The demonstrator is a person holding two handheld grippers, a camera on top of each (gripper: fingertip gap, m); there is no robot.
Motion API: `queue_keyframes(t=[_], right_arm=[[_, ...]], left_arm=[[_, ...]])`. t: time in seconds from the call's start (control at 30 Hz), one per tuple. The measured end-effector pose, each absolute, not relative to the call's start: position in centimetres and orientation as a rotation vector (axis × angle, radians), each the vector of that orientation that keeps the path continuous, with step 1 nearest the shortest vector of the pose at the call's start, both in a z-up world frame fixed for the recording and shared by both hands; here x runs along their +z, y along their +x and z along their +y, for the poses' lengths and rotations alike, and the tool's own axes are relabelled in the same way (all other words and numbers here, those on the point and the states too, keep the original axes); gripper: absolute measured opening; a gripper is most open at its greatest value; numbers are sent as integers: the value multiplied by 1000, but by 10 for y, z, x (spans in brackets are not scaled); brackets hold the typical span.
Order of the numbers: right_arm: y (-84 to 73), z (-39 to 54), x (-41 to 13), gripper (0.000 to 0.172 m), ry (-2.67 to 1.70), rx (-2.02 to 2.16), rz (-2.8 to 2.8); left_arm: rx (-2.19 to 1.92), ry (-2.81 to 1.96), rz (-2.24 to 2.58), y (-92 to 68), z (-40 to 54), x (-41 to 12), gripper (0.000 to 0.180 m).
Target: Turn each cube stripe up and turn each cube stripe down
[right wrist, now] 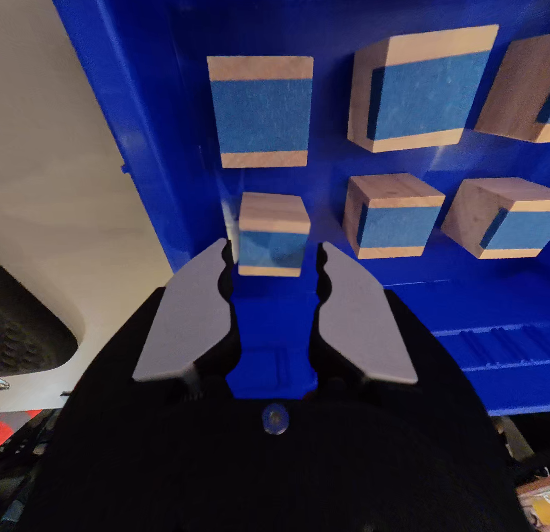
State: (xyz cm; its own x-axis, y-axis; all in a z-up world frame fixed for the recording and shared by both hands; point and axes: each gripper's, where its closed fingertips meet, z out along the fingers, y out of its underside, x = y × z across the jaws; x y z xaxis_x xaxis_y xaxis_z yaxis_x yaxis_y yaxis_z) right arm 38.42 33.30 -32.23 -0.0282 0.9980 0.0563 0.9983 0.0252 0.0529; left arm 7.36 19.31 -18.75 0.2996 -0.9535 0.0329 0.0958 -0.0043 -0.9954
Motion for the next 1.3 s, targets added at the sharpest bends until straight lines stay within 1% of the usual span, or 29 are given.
queue_keyframes(t=[0.1, 0.27, 0.37, 0.4, 0.43, 0.5, 0.53, 0.57, 0.6, 0.77, 0.87, 1.0, 1.1, 1.13, 1.23, 1.3], right_arm=[[379, 334, -306, 65, -2187, -110, -2187], [365, 332, -233, 62, -2060, -123, -1977], [340, 303, -176, 52, -1902, -166, -1853], [330, 290, -159, 46, -1837, -186, -1813], [320, 276, -145, 34, -1777, -216, -1767], [302, 246, -129, 18, -1711, -235, -1684], [295, 231, -127, 8, -1691, -228, -1644], [289, 218, -128, 2, -1681, -215, -1596], [286, 206, -130, 0, -1685, -205, -1545], [287, 158, -153, 0, -1765, -11, -1245], [292, 137, -155, 1, -1751, 100, -1060], [318, 125, -162, 8, -1780, 57, -935], [341, 128, -169, 10, -1818, -18, -863], [349, 129, -171, 15, -1824, -49, -840], [364, 130, -174, 28, -1836, -83, -769], [374, 130, -176, 31, -1835, -120, -724]], left_arm=[[-1057, -1269, 902, 73, 192, -184, 4], [-1050, -1261, 894, 71, 191, -181, 6], [-1037, -1252, 883, 70, 189, -177, 4], [-1032, -1250, 874, 69, 190, -176, 3], [-1028, -1250, 866, 69, 190, -175, 0], [-1005, -1261, 854, 69, 191, -176, 0], [-995, -1267, 863, 70, 190, -177, 0], [-983, -1270, 873, 71, 189, -179, 0], [-969, -1271, 880, 72, 187, -180, 0], [-962, -1277, 885, 74, 178, -182, 0], [-910, -1271, 913, 64, 170, -170, 0], [-772, -1253, 959, 23, 171, -128, 0], [-536, -1287, 978, -29, 184, -99, 0], [-467, -1304, 965, -49, 189, -91, 0], [-380, -1418, 932, -105, 194, -91, 0], [-307, -1513, 870, -145, 187, -101, 3]])
